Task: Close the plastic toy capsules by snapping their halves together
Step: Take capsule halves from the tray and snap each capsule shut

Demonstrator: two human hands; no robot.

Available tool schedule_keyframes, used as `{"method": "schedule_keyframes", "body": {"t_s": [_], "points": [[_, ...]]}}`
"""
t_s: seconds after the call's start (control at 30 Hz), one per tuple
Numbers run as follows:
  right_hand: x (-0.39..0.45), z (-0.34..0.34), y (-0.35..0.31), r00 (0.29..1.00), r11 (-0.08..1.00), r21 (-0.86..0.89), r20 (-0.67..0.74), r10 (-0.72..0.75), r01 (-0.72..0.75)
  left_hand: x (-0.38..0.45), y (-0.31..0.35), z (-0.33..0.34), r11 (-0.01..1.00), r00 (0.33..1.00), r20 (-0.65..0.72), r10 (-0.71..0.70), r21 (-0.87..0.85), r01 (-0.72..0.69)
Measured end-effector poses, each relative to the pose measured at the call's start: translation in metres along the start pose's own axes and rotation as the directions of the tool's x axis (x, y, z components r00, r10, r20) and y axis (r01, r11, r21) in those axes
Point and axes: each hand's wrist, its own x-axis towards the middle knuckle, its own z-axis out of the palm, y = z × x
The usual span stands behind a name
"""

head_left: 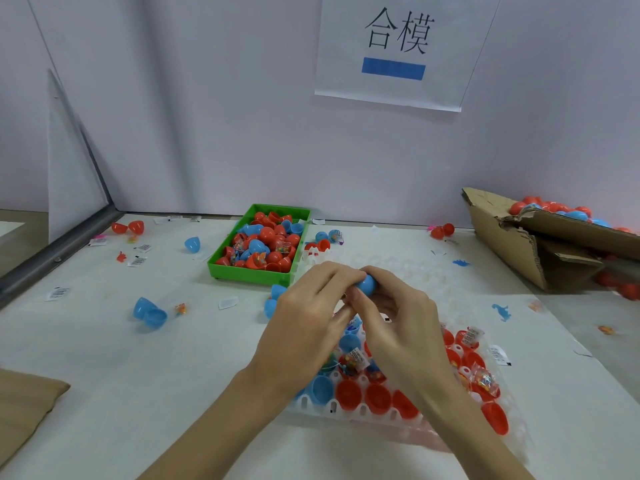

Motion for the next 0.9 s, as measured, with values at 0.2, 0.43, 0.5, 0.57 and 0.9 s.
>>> {"method": "schedule_keyframes", "body": {"t_s": [0.2,0.43,0.5,0.57,0.9], "points": [[0.0006,0.0037,-0.0005,1.000,0.998,0.058,0.002,0.030,-0.030,-0.0005,-0.0009,0.0023,0.999,1.000,-0.025,-0.012,-0.043,0.011],[0.0002,-0.0006,0.0002,0.998,0.998,-0.020,0.027,0.054,-0.053,-0.0041,-0.0003,0.0049,0.997,0.998,0.021,0.061,0.042,-0.062],[-0.0004,-0.0021,-0.0001,0.999,0.998,-0.060,0.037,0.035,-0.033,-0.0048,-0.0017,0.0054,0.995,0.996,0.017,0.083,0.060,-0.083],[-0.0006,-0.0029,0.0015,0.999,0.996,-0.085,0.036,0.036,-0.032,-0.0054,-0.0036,0.0059,0.990,0.994,0.006,0.108,0.087,-0.108],[0.0074,-0.0021,0.0023,0.952,0.950,0.091,0.095,0.290,-0.299,0.0042,-0.0088,0.0026,0.961,0.989,0.083,-0.122,-0.239,0.139]]}}
